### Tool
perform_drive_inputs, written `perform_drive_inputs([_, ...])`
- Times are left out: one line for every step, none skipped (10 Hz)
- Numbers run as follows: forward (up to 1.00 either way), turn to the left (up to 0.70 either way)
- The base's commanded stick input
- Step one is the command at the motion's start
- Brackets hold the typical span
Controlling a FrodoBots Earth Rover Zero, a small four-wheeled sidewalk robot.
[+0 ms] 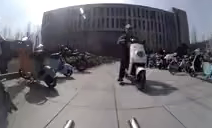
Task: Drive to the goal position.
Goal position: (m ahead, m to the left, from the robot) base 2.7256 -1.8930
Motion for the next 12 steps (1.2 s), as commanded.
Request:
perform_drive_inputs([0.0,0.0])
perform_drive_inputs([0.0,0.0])
perform_drive_inputs([0.0,0.0])
perform_drive_inputs([0.0,0.0])
perform_drive_inputs([0.27,0.0])
perform_drive_inputs([1.0,0.0])
perform_drive_inputs([1.0,0.0])
perform_drive_inputs([1.0,0.0])
perform_drive_inputs([1.0,0.0])
perform_drive_inputs([1.0,0.0])
perform_drive_inputs([1.0,0.0])
perform_drive_inputs([1.0,-0.06])
